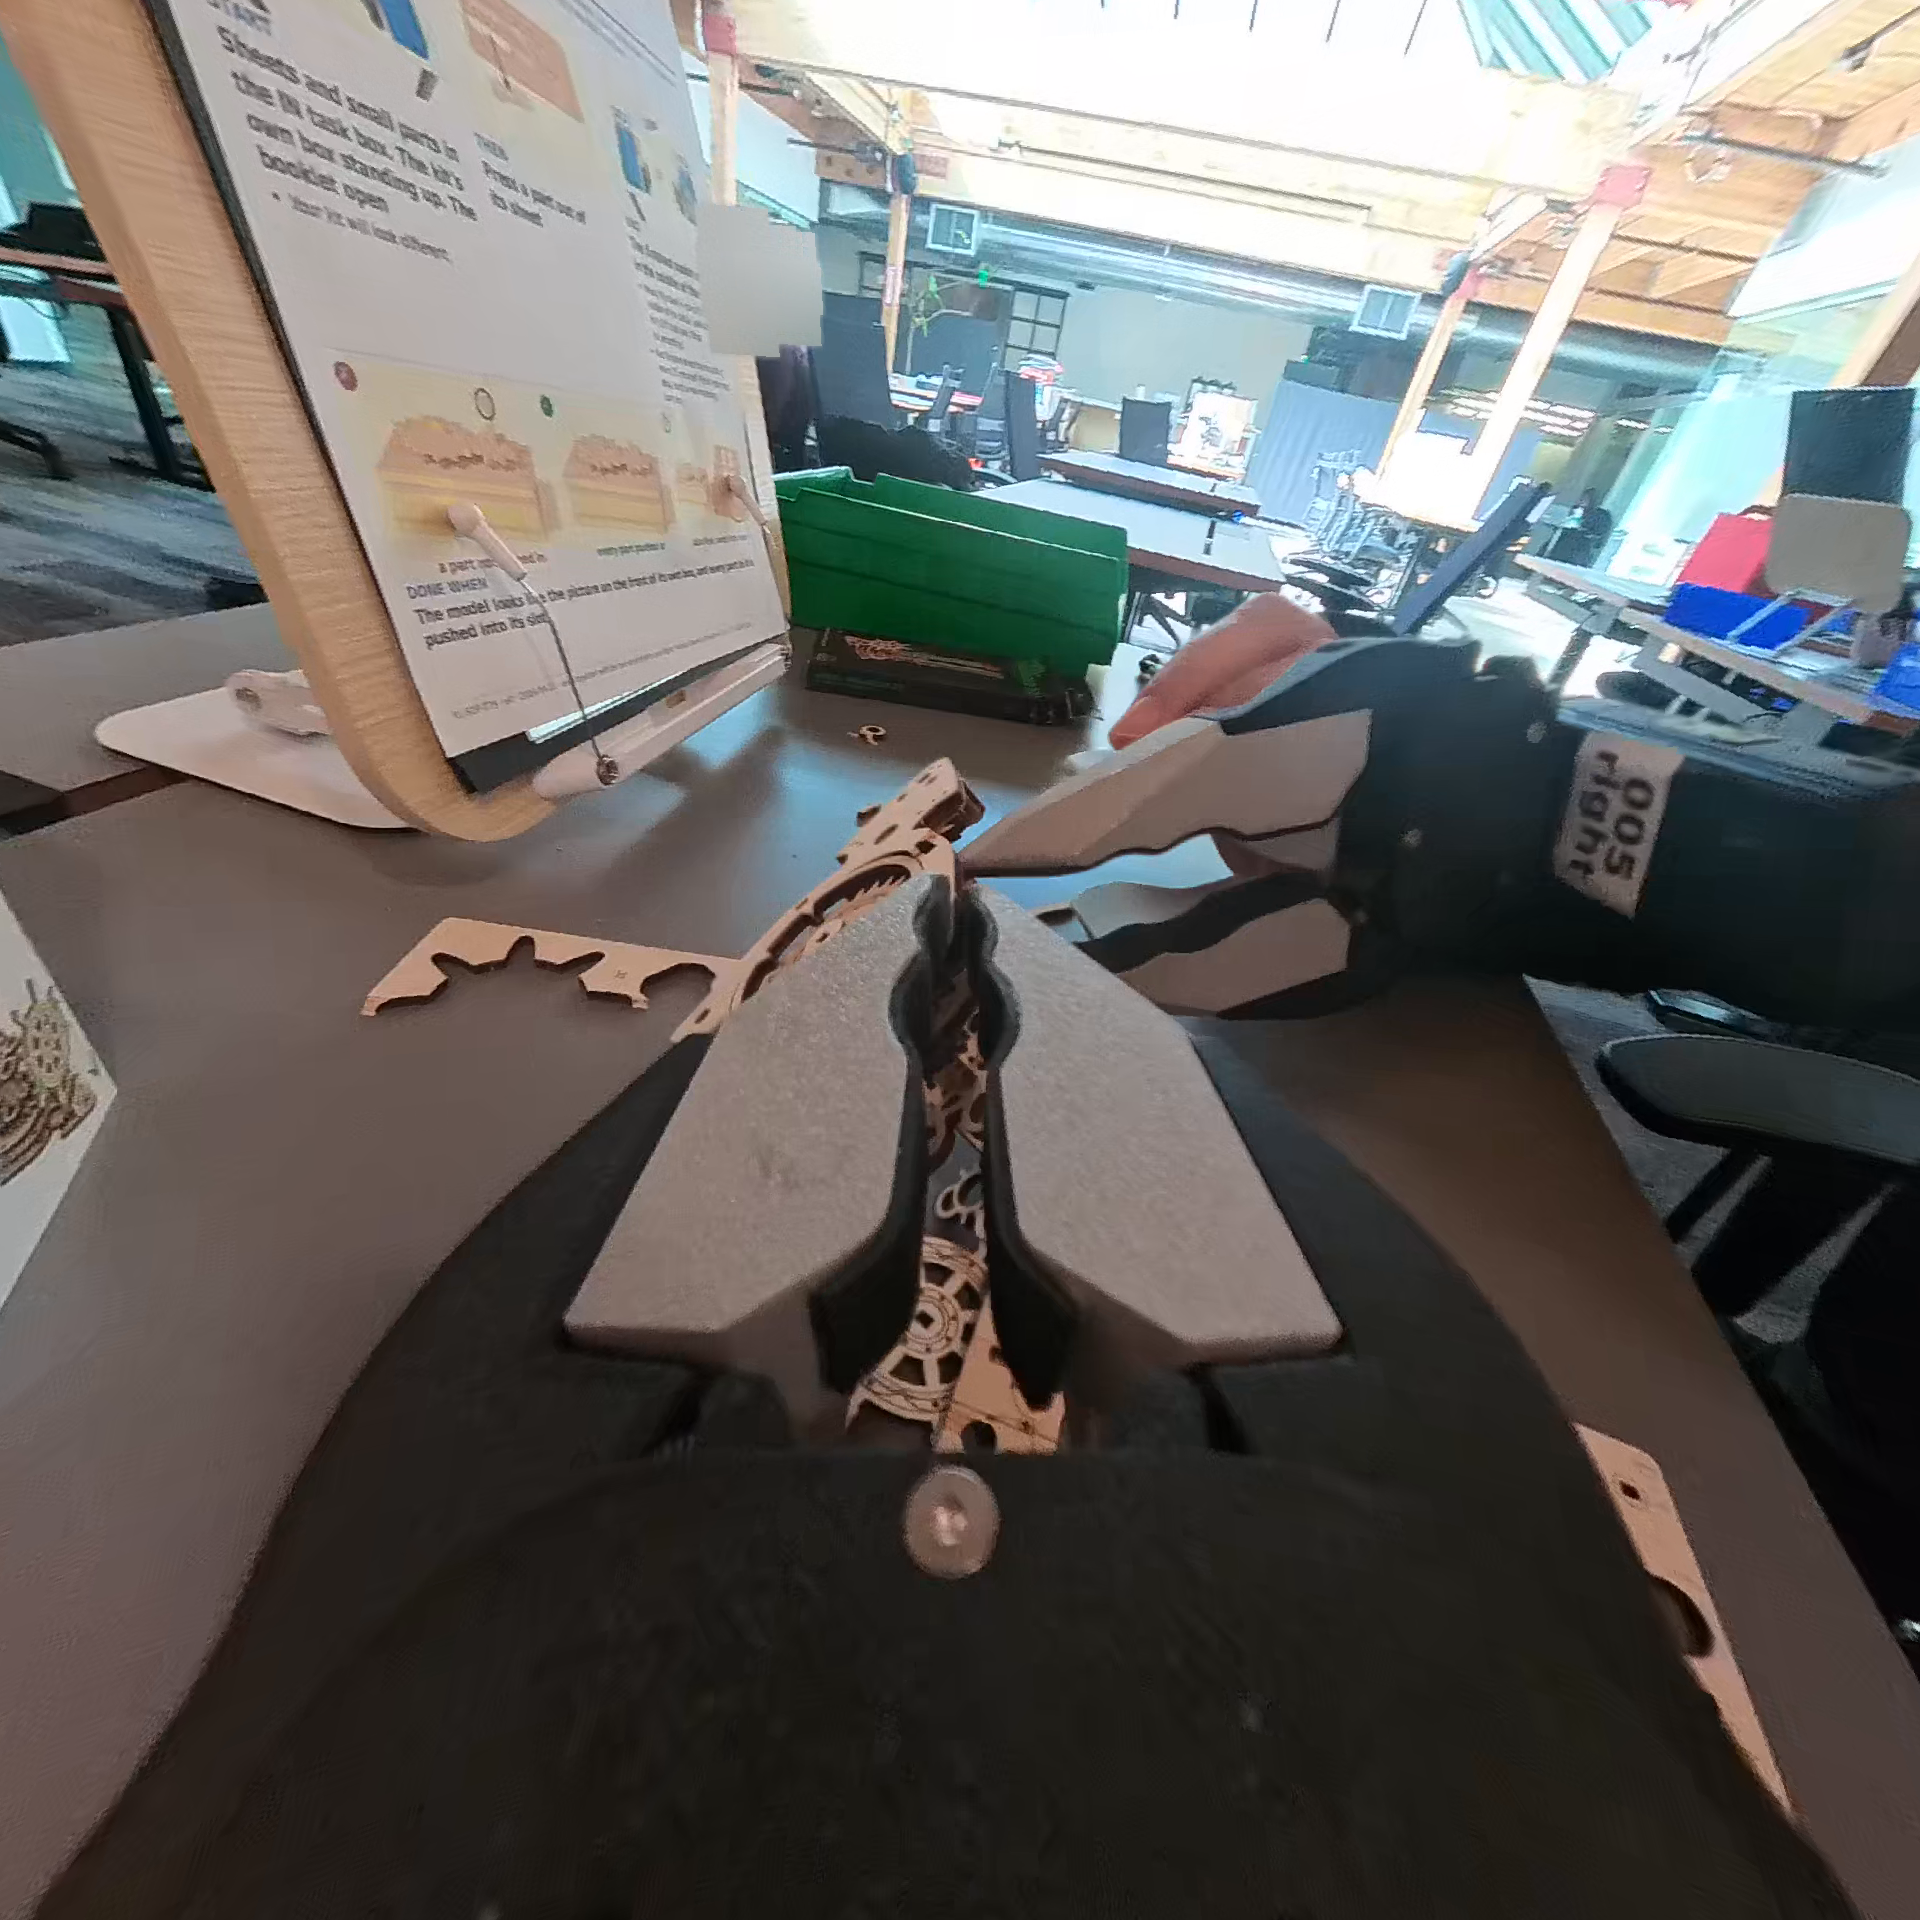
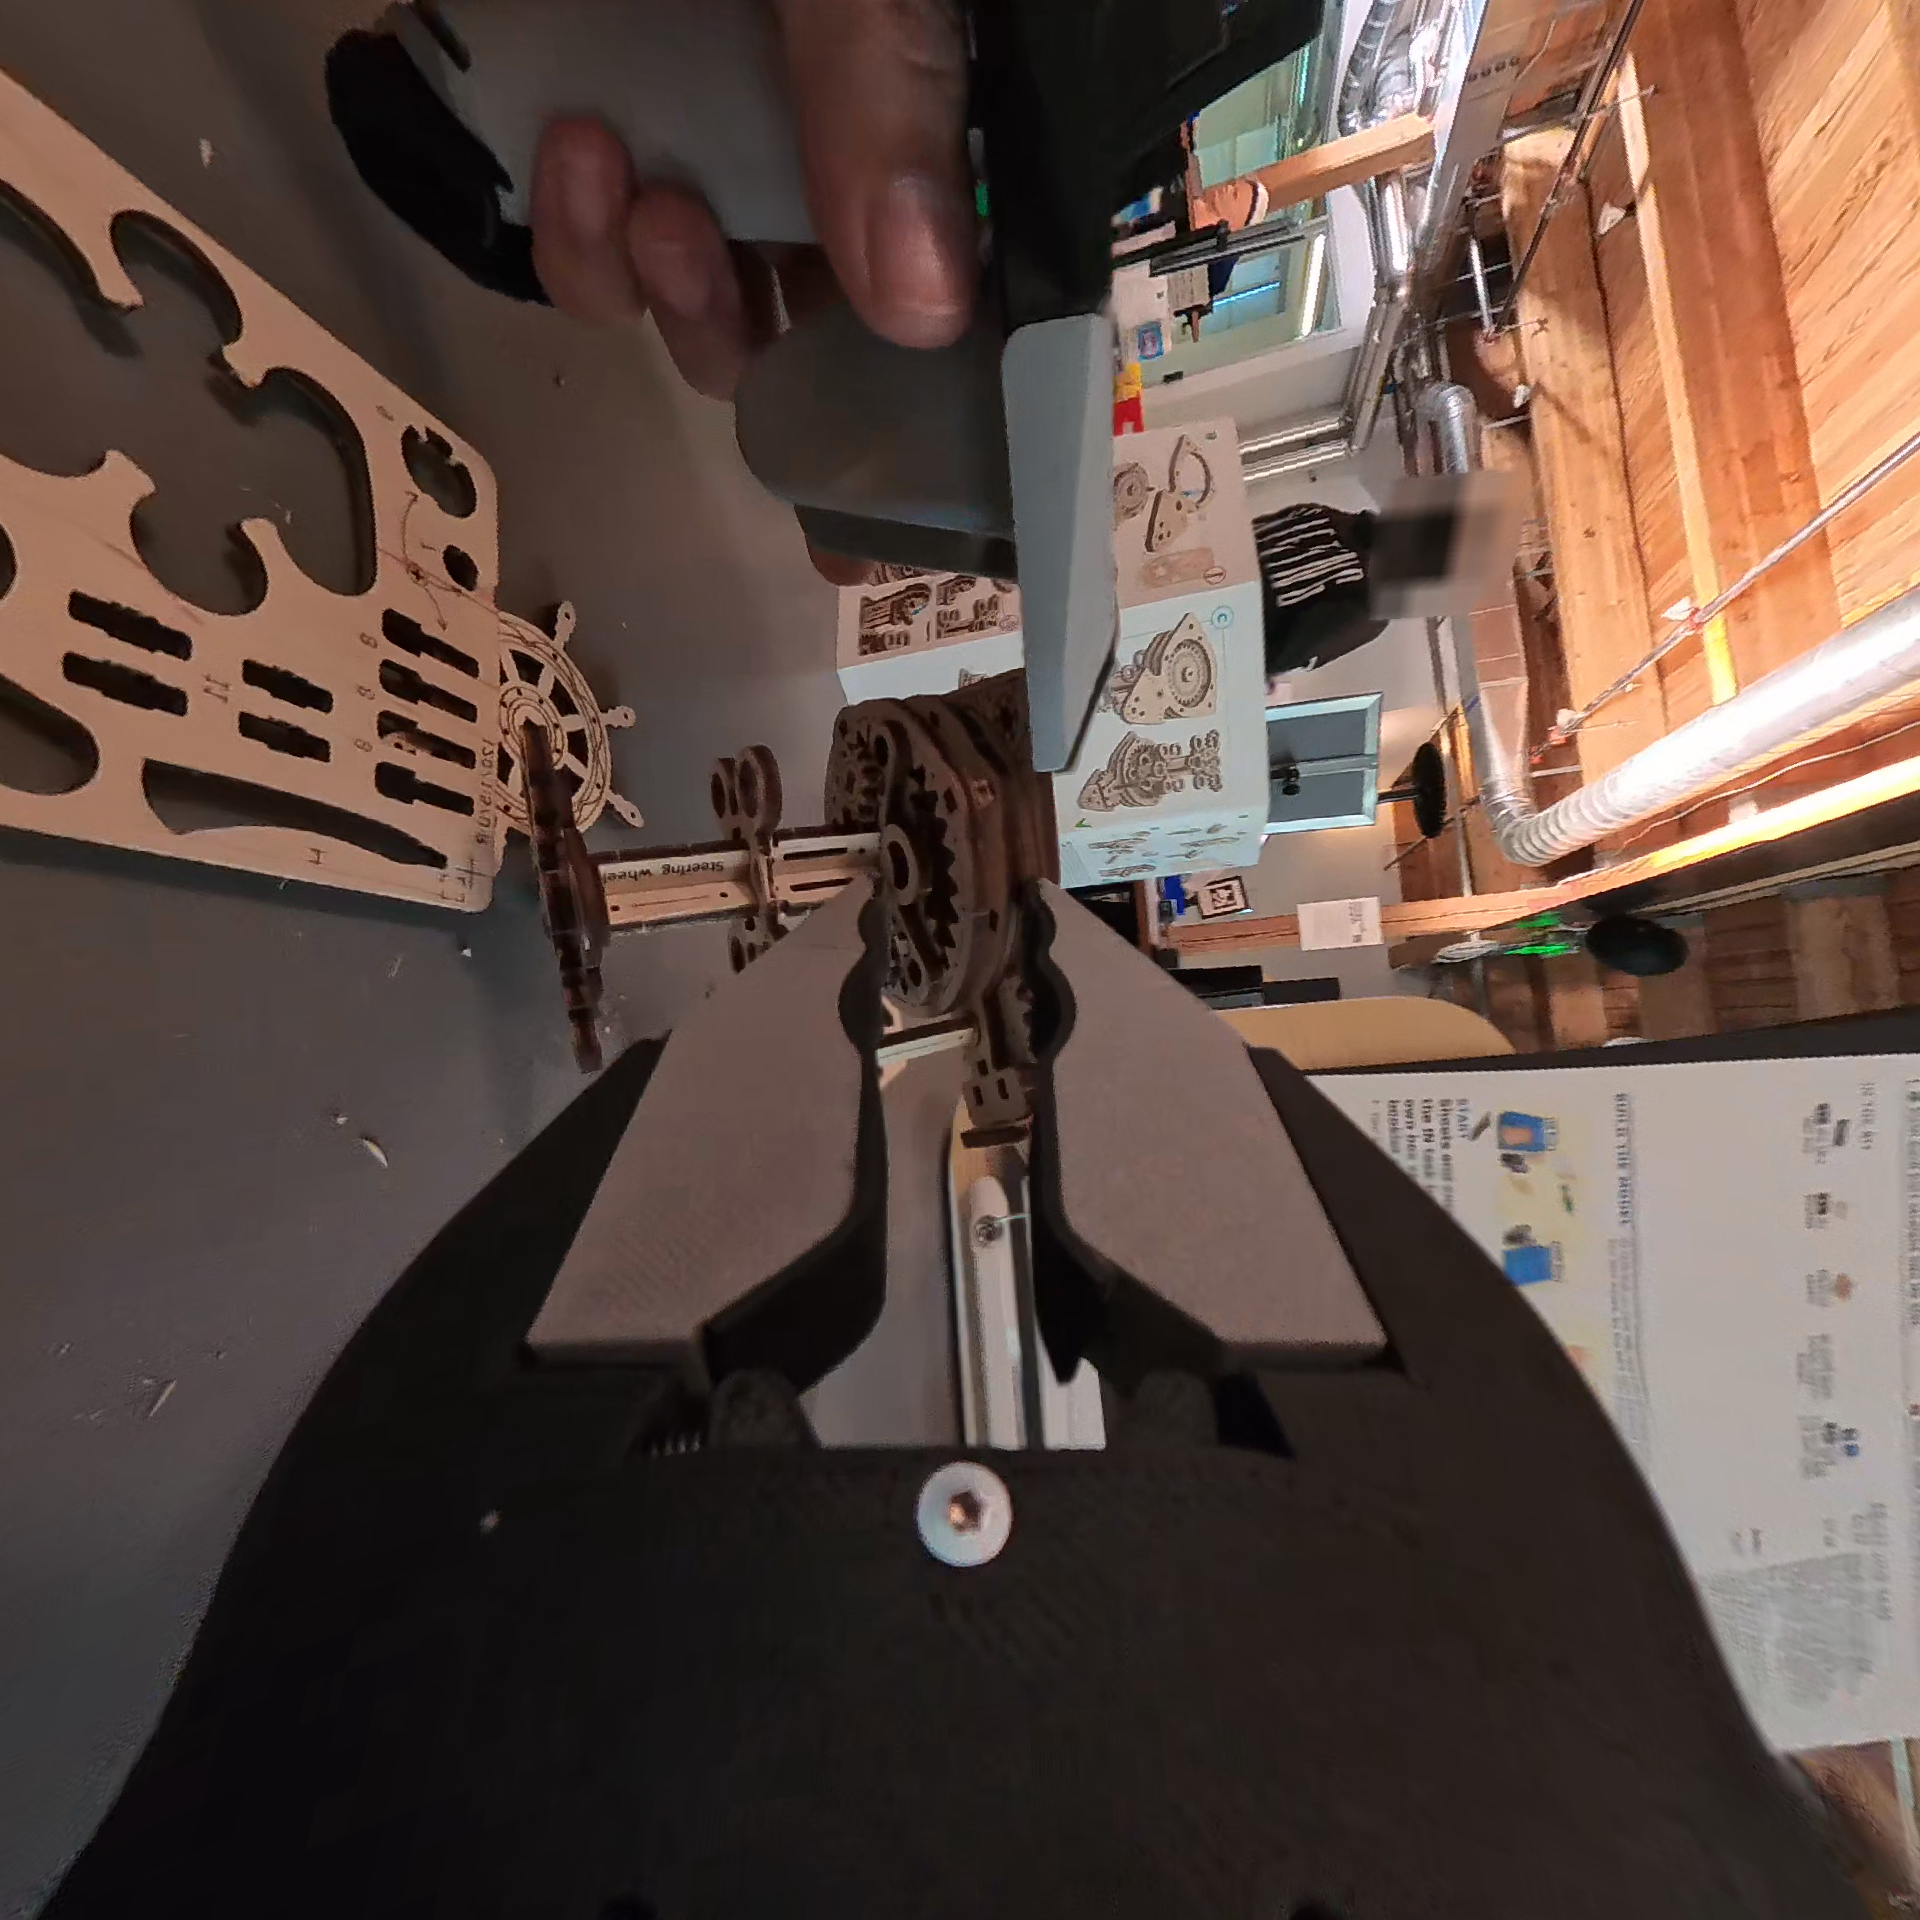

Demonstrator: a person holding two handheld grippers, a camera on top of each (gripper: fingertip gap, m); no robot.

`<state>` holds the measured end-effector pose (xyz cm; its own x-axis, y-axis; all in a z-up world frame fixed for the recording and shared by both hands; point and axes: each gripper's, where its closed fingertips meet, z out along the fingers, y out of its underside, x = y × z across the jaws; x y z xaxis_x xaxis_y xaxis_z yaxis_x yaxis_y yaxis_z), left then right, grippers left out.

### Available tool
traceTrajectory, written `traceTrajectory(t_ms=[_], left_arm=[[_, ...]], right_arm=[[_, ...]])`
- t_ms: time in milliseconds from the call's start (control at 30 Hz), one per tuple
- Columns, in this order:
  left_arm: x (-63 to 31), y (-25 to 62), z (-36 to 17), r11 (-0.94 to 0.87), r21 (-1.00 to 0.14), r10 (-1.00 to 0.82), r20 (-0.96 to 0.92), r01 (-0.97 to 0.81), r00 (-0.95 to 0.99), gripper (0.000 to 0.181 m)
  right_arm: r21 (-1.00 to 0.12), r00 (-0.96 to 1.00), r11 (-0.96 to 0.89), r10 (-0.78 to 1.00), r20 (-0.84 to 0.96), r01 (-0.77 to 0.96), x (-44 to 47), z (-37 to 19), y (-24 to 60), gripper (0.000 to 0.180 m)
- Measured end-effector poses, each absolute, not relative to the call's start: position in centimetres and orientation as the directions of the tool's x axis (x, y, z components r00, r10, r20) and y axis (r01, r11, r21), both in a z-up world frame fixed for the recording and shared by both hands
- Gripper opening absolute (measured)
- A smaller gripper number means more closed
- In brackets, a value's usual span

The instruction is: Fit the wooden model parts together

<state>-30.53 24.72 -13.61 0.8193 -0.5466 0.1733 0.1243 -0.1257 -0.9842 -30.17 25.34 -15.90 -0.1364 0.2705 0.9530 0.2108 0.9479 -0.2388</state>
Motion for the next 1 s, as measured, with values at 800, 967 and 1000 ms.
traceTrajectory(t_ms=[800, 967, 1000], left_arm=[[-28.4, 23.9, -13.2, -0.132, -0.986, -0.632, 0.165, 0.105, 0.757, 0.0], [-30.2, 23.3, -12.3, -0.106, -0.994, -0.596, 0.086, 0.028, 0.798, 0.014], [-30.7, 23.2, -12.3, -0.105, -0.994, -0.581, 0.049, -0.015, 0.813, 0.015]], right_arm=[[-0.509, -0.25, 0.852, 0.522, 0.815, 0.121, -29.1, -16.1, 25.0, 0.04], [-0.5, -0.248, 0.856, 0.516, 0.82, 0.13, -28.9, -16.1, 25.8, 0.031], [-0.497, -0.252, 0.858, 0.514, 0.82, 0.131, -28.9, -16.2, 25.8, 0.031]])
